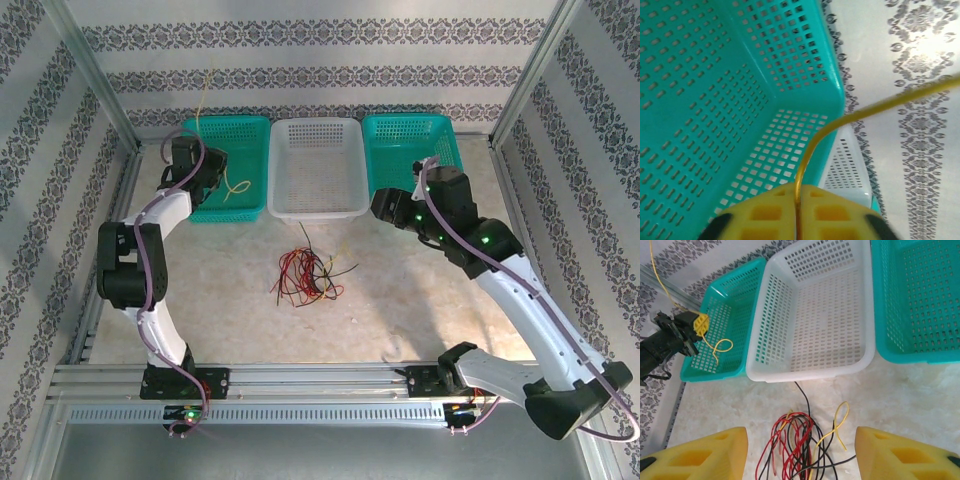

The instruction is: Untangle the cables

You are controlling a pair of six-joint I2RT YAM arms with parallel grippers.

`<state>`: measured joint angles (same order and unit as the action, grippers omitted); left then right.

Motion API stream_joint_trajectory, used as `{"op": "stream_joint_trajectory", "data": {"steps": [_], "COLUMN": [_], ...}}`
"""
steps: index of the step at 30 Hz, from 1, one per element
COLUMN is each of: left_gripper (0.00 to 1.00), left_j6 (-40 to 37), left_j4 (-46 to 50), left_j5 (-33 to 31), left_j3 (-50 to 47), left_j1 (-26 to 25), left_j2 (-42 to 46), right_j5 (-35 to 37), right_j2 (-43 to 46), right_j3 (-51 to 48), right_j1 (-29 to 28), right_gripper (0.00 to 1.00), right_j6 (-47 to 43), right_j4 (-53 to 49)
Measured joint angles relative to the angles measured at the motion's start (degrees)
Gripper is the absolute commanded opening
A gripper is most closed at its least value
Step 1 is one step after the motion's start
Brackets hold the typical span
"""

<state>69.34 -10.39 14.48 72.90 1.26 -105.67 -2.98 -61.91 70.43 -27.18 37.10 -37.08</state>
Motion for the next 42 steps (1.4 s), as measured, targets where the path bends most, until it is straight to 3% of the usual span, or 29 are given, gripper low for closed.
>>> {"op": "stream_joint_trajectory", "data": {"steps": [3,6,10,18,23,31,37,42], "left_gripper": [0.72,0.70,0.74,0.81,0.69,0.51,0.49,0.54], "left_j6": [0.11,0.04,-2.08,-11.78,-19.58,-30.08,-32.28,-31.41], "left_j4": [0.00,-0.37,1.42,12.46,18.36,25.51,28.87,29.07], "left_j5": [0.24,0.72,2.45,0.57,0.46,5.46,8.66,10.58], "left_j3": [0.00,0.00,-0.22,-5.70,-6.69,-17.46,-26.82,-32.94], "left_j1": [0.00,0.00,-0.02,-0.15,-2.34,-13.05,-14.71,-18.45], "left_j2": [-0.48,-0.20,1.70,17.62,27.04,40.87,48.37,49.31], "right_j5": [-0.28,-0.55,-0.94,-1.01,-0.90,1.33,1.92,2.10], "right_j2": [-0.90,-1.42,-2.36,-4.24,-7.67,-19.89,-28.13,-28.87], "right_j3": [0.00,0.00,0.13,0.63,1.27,1.51,0.98,-0.22], "right_j1": [-0.09,-0.09,-0.11,-1.27,-4.42,-15.39,-21.75,-25.59], "right_gripper": [0.59,0.59,0.59,0.59,0.58,0.52,0.49,0.51], "right_j6": [-0.02,-0.04,-0.04,0.00,0.02,0.04,1.57,2.67], "right_j4": [0.00,0.00,0.07,0.50,0.90,0.83,0.35,0.00]}}
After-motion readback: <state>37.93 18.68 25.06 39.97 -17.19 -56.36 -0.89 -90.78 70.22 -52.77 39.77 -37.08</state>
